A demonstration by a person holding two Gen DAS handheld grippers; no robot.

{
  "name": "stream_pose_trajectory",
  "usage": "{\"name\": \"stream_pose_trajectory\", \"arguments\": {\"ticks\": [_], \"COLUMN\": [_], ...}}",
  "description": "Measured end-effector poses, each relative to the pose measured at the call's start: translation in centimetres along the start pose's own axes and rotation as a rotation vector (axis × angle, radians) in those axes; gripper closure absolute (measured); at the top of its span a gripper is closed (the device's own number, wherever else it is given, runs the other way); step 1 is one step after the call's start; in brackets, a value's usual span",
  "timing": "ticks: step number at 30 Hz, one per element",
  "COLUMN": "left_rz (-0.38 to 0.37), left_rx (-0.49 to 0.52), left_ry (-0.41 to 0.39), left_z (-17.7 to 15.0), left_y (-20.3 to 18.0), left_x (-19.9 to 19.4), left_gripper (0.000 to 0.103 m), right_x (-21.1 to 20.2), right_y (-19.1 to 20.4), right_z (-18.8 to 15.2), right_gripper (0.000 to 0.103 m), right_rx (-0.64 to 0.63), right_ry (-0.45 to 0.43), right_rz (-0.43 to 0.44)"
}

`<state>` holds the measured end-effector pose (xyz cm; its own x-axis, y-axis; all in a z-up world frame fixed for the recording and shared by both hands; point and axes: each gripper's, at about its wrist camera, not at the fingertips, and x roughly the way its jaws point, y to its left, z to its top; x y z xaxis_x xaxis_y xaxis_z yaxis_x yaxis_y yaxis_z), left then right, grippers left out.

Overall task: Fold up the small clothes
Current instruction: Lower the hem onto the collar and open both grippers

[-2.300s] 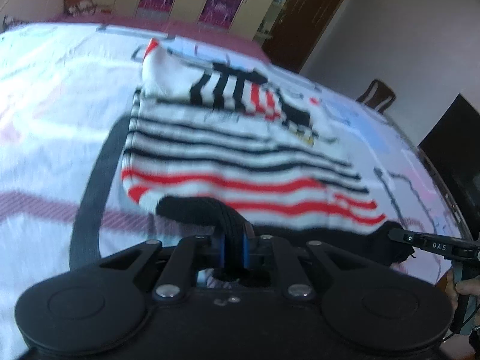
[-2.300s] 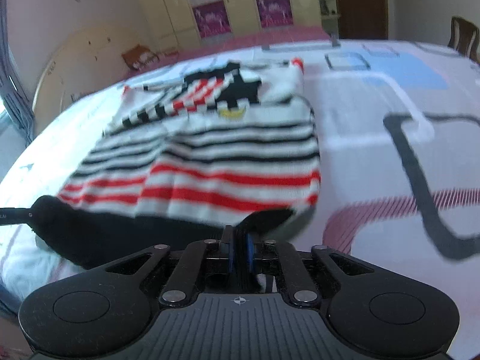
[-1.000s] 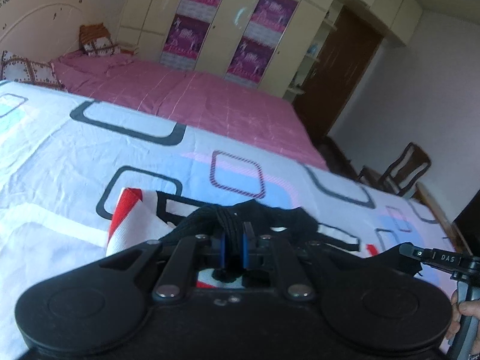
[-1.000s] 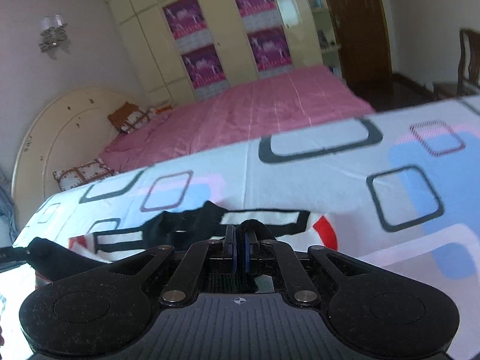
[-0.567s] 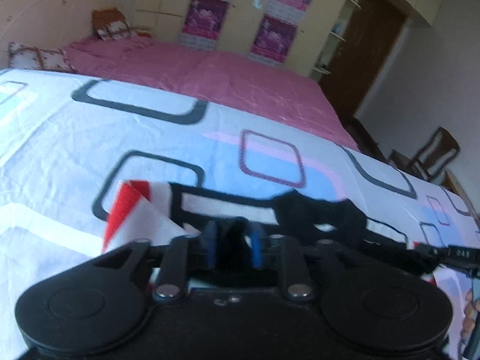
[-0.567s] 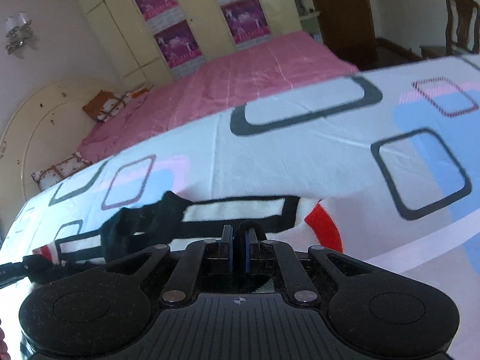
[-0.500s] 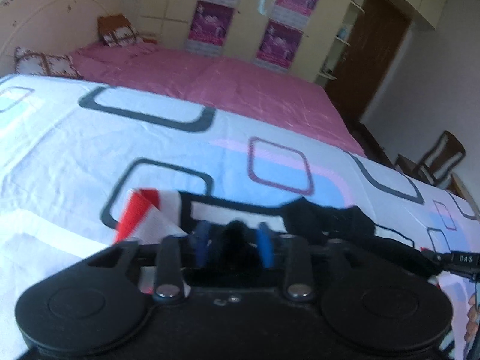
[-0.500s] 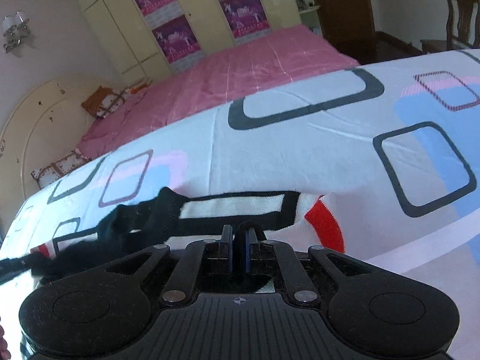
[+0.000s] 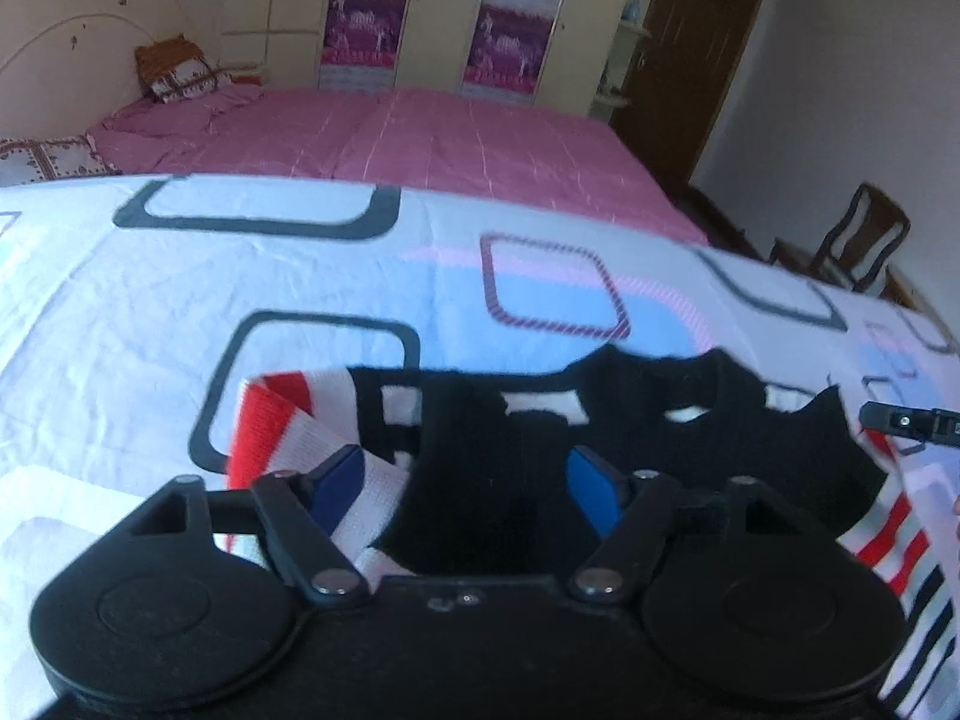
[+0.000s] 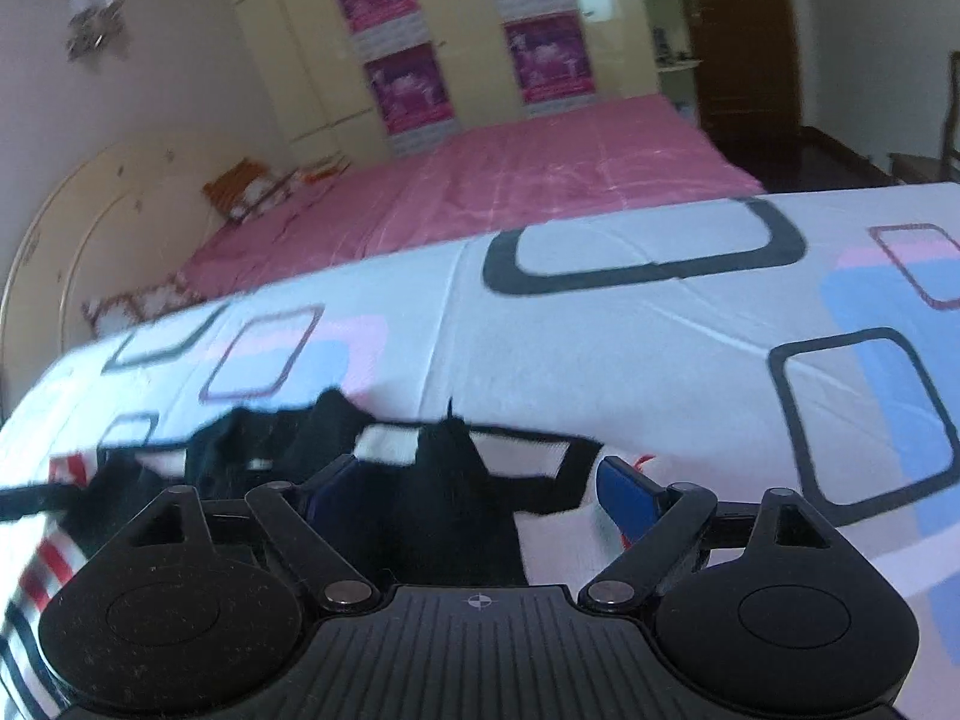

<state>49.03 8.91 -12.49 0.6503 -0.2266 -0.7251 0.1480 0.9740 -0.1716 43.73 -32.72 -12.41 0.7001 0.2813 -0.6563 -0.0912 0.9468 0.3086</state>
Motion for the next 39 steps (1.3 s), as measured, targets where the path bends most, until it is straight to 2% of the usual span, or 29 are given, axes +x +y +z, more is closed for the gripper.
{"name": "stream_pose_trajectory", "arguments": {"ticks": [3, 6, 7, 8, 9, 10, 14, 17, 20, 24, 27, 30, 32, 33, 34, 36, 38, 39], "left_rz": [0.018, 0.034, 0.036, 0.033, 0.033, 0.031, 0.015, 0.036, 0.068, 0.109, 0.125, 0.131, 0.146, 0.153, 0.16, 0.145, 0.143, 0.142], "left_rx": [0.006, 0.021, 0.021, 0.022, 0.023, 0.024, 0.045, 0.024, 0.008, 0.021, 0.02, 0.018, 0.032, 0.038, 0.037, 0.022, 0.013, 0.013], "left_ry": [0.02, 0.021, 0.017, 0.013, 0.009, 0.005, -0.049, -0.118, -0.168, -0.106, -0.083, -0.061, -0.049, -0.051, -0.054, -0.064, -0.097, -0.134], "left_z": [-0.2, -0.5, -0.6, -0.6, -0.6, -0.6, -0.7, -0.1, 0.7, 0.1, -1.0, -0.8, -0.7, -0.8, -0.8, -1.0, -1.4, -1.7], "left_y": [0.2, 0.4, 0.5, 0.6, 0.6, 0.6, 0.1, 0.1, 0.3, 0.2, 0.7, 1.0, 0.7, 0.7, 0.6, 0.6, 0.3, -0.1], "left_x": [1.1, 1.5, 1.5, 1.4, 1.4, 1.3, 0.3, -0.6, -0.8, 1.3, 1.8, 2.1, 2.3, 2.2, 1.9, 0.8, -0.7, -1.8], "left_gripper": [0.042, 0.057, 0.066, 0.084, 0.091, 0.096, 0.097, 0.097, 0.097, 0.097, 0.097, 0.096, 0.091, 0.088, 0.08, 0.072, 0.035, 0.029], "right_x": [1.0, 2.1, 2.3, 2.4, 2.7, 2.7, 2.2, 0.9, 0.9, 3.3, 3.7, 4.1, 4.0, 3.3, 2.9, 1.7, 0.8, 0.5], "right_y": [-0.2, 0.2, 0.3, 0.5, 0.7, 0.9, 1.3, 1.0, 1.0, 0.1, -0.9, -1.0, -0.2, 0.0, 0.1, 0.1, 0.4, 0.9], "right_z": [-0.2, -0.4, -0.5, -0.6, -0.7, -0.8, -0.6, 0.5, 1.0, 0.0, -0.7, -0.4, -0.5, -0.7, -0.8, -0.9, -0.9, -0.9], "right_gripper": [0.038, 0.038, 0.048, 0.062, 0.096, 0.098, 0.099, 0.099, 0.099, 0.099, 0.099, 0.099, 0.098, 0.098, 0.098, 0.098, 0.098, 0.098], "right_rx": [-0.011, -0.062, -0.072, -0.082, -0.092, -0.099, -0.124, -0.102, -0.106, -0.072, -0.037, -0.042, -0.074, -0.096, -0.102, -0.075, -0.069, -0.082], "right_ry": [0.032, 0.047, 0.051, 0.055, 0.07, 0.072, 0.029, -0.063, -0.093, 0.003, 0.032, 0.033, 0.025, 0.016, 0.006, -0.022, -0.034, -0.04], "right_rz": [0.028, 0.015, 0.024, 0.037, 0.048, 0.05, 0.053, 0.034, 0.008, -0.025, -0.013, -0.029, -0.059, -0.075, -0.092, -0.098, -0.076, -0.067]}}
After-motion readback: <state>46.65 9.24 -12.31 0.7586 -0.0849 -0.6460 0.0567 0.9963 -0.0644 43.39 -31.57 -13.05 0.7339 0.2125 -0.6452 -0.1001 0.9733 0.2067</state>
